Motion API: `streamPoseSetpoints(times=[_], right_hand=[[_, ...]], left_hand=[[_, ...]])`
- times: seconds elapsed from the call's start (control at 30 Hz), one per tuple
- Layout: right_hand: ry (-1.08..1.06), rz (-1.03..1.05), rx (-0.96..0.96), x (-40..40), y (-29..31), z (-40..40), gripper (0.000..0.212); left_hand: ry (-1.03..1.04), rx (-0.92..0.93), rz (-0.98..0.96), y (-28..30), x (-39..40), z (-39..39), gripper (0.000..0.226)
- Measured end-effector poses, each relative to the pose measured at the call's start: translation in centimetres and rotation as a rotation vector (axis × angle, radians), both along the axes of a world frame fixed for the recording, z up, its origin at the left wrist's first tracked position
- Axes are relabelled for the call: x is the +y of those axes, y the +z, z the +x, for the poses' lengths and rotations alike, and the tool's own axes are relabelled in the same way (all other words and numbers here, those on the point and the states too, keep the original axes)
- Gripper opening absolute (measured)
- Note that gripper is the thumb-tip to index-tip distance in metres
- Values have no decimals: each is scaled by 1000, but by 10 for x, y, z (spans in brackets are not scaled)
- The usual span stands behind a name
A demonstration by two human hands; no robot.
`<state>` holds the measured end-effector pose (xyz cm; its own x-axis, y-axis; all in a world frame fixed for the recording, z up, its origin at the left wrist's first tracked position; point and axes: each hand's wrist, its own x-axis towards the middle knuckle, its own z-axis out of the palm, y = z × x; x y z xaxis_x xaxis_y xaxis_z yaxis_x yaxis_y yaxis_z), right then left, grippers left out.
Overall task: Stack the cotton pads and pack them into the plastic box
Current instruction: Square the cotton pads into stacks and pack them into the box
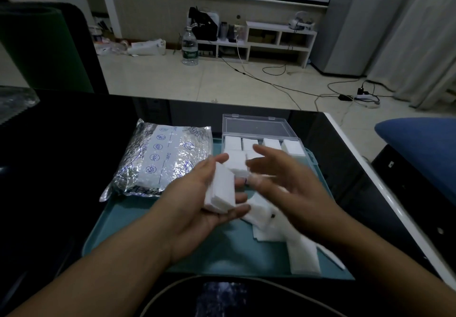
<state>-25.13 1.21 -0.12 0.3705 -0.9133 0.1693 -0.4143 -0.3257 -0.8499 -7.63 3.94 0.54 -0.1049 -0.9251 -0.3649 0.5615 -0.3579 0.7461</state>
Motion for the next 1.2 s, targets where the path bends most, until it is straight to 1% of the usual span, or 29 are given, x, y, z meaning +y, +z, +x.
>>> streamPoseSetpoints(times=[0.03, 0.07, 0.1, 0.13, 0.2, 0.27, 0.4, 0.5, 0.57, 0.67, 0.73, 0.8, 0.87, 0.93, 1.0, 1.03, 1.1, 1.13, 1.2], right_hand=[[-47, -56, 74, -5, -2, -5, 48], [-74, -129, 207, -8, -3, -9, 40], [-60, -202, 357, -10, -5, -12, 36], [-12, -252, 496, -11, -9, -12, 36], [105, -257, 738, -10, -18, -8, 45], [158, -246, 910, -9, -23, -4, 54], [195, -362, 1054, -8, -27, 4, 59], [210, -452, 1071, -9, -35, 5, 57], [219, -473, 1064, -10, -37, 6, 54], [215, -417, 977, -9, -32, 9, 55], [172, -304, 820, -8, -25, 9, 45], [83, -174, 596, -8, -17, 9, 28], [-34, -75, 384, -10, -6, 8, 15], [-137, 48, 109, -12, 7, 4, 11], [-158, 197, -182, -10, 17, 0, 9], [-144, 260, -291, -8, 20, 0, 11], [-123, 320, -416, -3, 22, 2, 16], [-119, 315, -439, 0, 21, 5, 15], [-137, 264, -411, 4, 19, 13, 10]], left_hand=[[11, -13, -1, 2, -2, 3, 35], [19, -23, 3, 4, -3, 6, 38], [26, -27, 9, 6, -4, 9, 39], [32, -24, 13, 7, -5, 11, 40], [40, -10, 16, 9, -5, 13, 39], [41, -6, 16, 9, -5, 13, 39], [36, -43, 25, 6, -3, 12, 36], [35, -64, 29, 4, -2, 11, 31], [44, -62, 36, 2, -2, 11, 31], [50, -66, 36, 1, -2, 11, 32], [53, -79, 32, 0, -2, 11, 33], [67, -94, 28, -1, -2, 12, 32], [83, -109, 24, -1, -3, 11, 32], [94, -130, 17, -1, -4, 10, 32], [96, -133, 13, -2, -4, 8, 33], [92, -123, 12, -2, -3, 7, 34], [70, -84, 17, -1, -1, 3, 35], [54, -63, 20, -1, 0, 0, 36], [17, -26, 33, 1, 4, -8, 39]])
